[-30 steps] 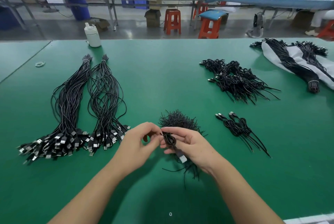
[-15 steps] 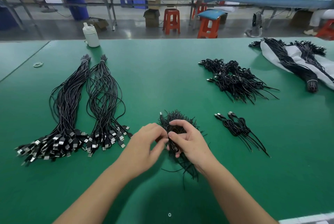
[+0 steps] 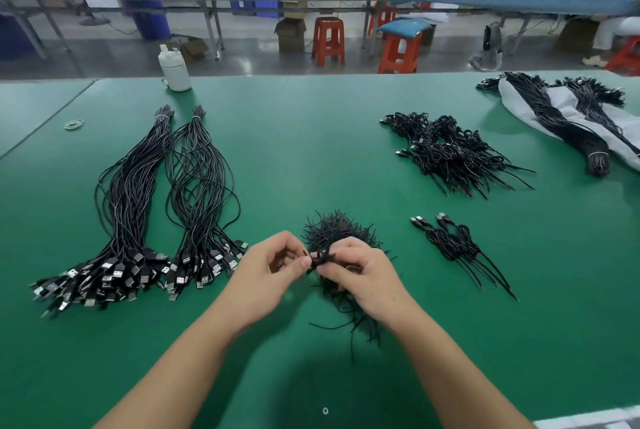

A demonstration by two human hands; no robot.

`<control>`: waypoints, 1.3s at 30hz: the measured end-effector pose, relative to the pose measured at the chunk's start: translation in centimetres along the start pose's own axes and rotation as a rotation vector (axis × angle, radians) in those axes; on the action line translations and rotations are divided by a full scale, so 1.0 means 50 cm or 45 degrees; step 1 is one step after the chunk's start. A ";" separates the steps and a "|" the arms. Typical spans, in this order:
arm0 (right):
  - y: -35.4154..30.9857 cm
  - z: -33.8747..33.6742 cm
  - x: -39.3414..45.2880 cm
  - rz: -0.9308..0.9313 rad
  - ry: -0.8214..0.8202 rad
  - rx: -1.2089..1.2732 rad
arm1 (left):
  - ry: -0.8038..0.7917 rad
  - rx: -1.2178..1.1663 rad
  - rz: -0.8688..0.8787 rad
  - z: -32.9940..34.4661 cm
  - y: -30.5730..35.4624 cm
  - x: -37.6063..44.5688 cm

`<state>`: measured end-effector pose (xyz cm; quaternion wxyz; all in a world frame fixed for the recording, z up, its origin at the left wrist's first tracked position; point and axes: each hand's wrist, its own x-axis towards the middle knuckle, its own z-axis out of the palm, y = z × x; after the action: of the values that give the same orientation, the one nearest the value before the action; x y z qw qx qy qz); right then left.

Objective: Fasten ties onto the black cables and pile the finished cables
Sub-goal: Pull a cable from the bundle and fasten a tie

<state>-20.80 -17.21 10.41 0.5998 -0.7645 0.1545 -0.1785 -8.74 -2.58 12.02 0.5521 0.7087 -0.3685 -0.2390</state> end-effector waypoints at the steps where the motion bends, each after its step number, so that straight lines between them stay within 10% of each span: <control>1: -0.002 -0.002 -0.001 -0.016 0.001 -0.018 | 0.000 0.037 0.022 0.001 -0.001 0.000; 12: -0.003 0.012 0.000 0.104 0.027 0.300 | 0.095 0.702 0.527 0.022 0.007 -0.013; 28: -0.013 -0.011 0.000 -0.001 -0.140 -0.133 | -0.007 0.188 0.002 0.001 0.002 -0.003; 34: -0.008 -0.013 0.002 -0.254 -0.062 -0.518 | 0.074 0.551 0.294 0.008 0.020 -0.006; 39: -0.016 -0.019 -0.005 0.030 -0.286 -0.030 | 0.073 0.715 0.580 0.016 0.020 -0.014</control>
<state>-21.44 -17.72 11.36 0.6063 -0.7849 0.0974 -0.0829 -10.00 -2.62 12.70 0.3850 0.7389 -0.5527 0.0207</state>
